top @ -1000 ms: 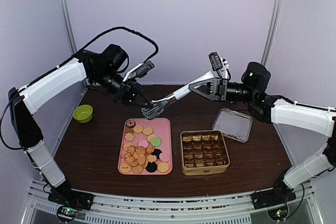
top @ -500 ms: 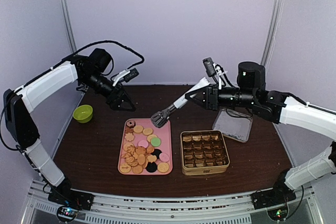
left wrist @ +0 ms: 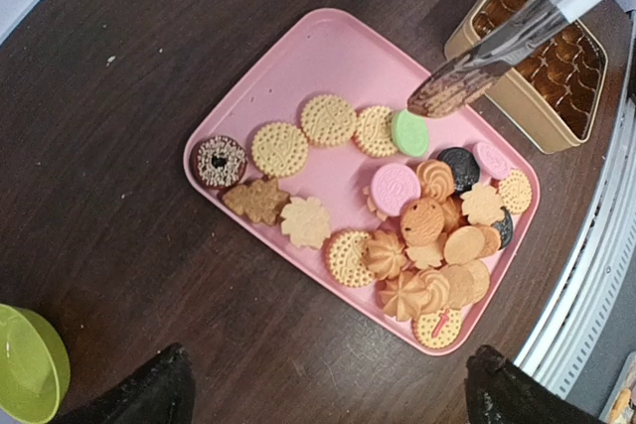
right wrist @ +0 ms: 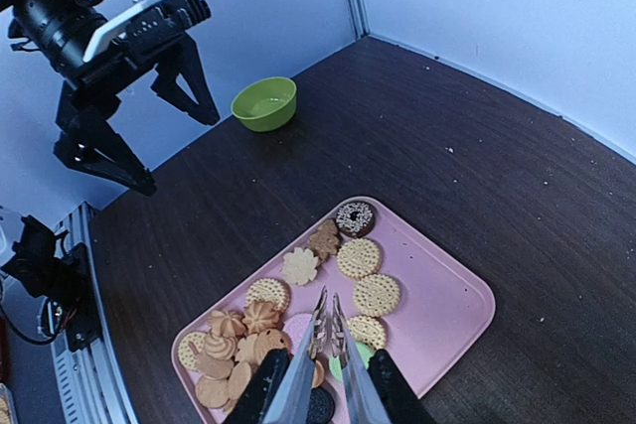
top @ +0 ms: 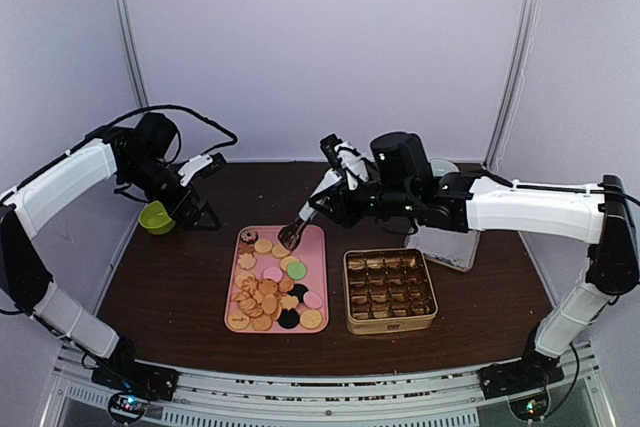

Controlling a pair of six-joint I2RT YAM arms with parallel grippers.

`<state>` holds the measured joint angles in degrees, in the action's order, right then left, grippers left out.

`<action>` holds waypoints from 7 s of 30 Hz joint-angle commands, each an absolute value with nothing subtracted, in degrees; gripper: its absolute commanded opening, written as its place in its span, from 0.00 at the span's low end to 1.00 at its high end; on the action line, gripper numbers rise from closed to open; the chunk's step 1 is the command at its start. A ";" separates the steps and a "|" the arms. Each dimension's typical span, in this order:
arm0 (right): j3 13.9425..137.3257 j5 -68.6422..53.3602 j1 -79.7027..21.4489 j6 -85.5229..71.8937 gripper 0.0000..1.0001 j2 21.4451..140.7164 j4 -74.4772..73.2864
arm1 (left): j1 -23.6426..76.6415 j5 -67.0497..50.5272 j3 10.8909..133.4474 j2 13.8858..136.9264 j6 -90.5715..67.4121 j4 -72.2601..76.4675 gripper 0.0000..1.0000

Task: Pack the cookies
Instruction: Pick up the fake cookies from the plate.

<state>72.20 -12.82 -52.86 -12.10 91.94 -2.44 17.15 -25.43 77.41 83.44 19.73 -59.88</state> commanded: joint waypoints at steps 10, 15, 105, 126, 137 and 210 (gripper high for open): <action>79.67 -3.39 -54.71 -9.32 0.28 100.66 0.90 | 13.19 -24.30 68.92 76.37 20.83 -57.57 0.98; 82.88 -3.12 -54.70 -9.15 0.29 103.92 0.60 | 12.57 -24.17 67.36 75.51 20.83 -57.17 0.98; 65.42 -1.41 -69.52 -10.66 0.25 92.00 -2.72 | 9.49 -24.61 66.26 77.78 23.82 -58.36 0.98; 67.01 1.42 -69.56 -8.48 0.00 87.98 -3.31 | 9.49 -24.85 66.94 77.60 23.16 -58.70 0.98; 69.61 1.24 -71.25 -6.79 0.20 91.87 -1.85 | 9.49 -24.95 66.71 77.17 23.75 -59.15 0.98; 68.31 2.03 -67.58 -8.13 0.00 88.29 1.17 | 9.49 -26.58 67.85 76.77 23.55 -60.21 0.98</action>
<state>69.63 4.32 -68.84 -5.82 91.15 -2.17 9.89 -25.56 66.24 77.30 23.51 -60.05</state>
